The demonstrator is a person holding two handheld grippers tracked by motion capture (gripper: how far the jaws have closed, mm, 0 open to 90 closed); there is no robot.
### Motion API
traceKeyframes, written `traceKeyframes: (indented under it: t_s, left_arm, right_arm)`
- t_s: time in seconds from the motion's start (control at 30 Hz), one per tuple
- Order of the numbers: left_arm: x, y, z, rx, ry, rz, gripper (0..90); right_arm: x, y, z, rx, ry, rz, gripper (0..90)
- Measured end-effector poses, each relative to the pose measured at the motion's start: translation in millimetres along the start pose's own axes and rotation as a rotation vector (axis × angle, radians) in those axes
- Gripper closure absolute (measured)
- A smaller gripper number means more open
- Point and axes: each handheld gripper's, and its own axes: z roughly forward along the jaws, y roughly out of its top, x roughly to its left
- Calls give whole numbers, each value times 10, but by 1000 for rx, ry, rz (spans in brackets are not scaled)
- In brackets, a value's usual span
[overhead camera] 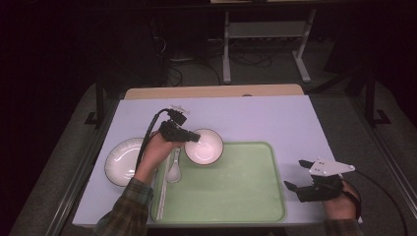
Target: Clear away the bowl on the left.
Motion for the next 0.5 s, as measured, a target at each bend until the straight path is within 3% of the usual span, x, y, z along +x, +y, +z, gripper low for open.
traceKeyframes:
  t_s: [0.33, 0.5]
  left_arm:
    - [-135, 198, 467, 9, -46, 7, 815]
    - [-222, 299, 680, 23, -50, 15, 813]
  right_arm:
    - [4, 1, -12, -5, -1, 3, 135]
    - [3, 0, -7, -4, 4, 5, 135]
